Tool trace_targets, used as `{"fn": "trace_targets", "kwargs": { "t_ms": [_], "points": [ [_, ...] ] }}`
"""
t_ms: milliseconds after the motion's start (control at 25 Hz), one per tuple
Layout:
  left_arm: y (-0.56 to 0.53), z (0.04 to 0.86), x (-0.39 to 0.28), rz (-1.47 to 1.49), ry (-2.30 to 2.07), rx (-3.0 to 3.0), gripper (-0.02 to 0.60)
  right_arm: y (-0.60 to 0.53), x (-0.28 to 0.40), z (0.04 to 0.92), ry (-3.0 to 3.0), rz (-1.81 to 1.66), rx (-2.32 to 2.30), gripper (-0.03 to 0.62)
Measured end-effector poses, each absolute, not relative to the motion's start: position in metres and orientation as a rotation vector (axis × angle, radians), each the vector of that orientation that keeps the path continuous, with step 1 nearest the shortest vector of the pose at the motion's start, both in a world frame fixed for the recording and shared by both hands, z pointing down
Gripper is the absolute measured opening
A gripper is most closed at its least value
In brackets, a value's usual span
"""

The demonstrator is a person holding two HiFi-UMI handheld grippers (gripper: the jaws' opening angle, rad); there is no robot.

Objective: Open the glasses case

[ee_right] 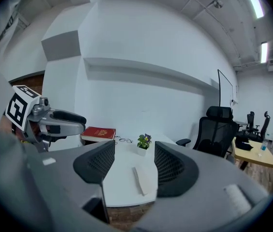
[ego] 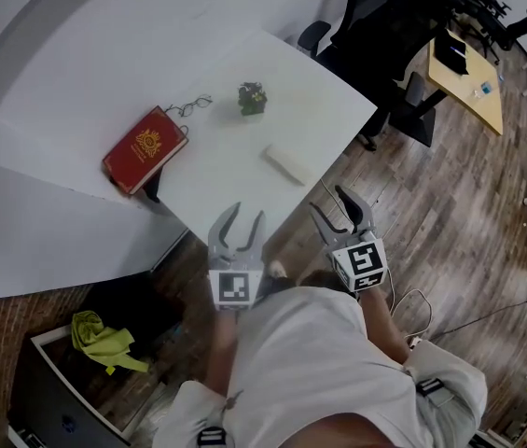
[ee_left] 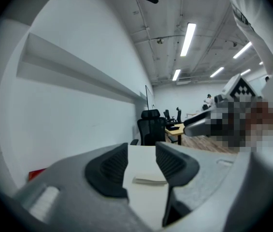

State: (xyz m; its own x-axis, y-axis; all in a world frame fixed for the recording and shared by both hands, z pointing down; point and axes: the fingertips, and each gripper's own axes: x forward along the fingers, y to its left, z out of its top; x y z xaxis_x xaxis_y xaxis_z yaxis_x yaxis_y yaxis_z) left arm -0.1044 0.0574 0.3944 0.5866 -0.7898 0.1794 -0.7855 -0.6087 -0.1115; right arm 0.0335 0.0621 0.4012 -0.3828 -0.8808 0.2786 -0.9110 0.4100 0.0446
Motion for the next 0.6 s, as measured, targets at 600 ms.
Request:
{"fn": "trace_targets", "kwargs": {
  "t_ms": [600],
  "points": [
    [0.028,0.410,-0.084,-0.330,1.280,-2.852,0.179,0.046,0.052,0.410,-2.328,0.194,1.635,0.259]
  ]
}}
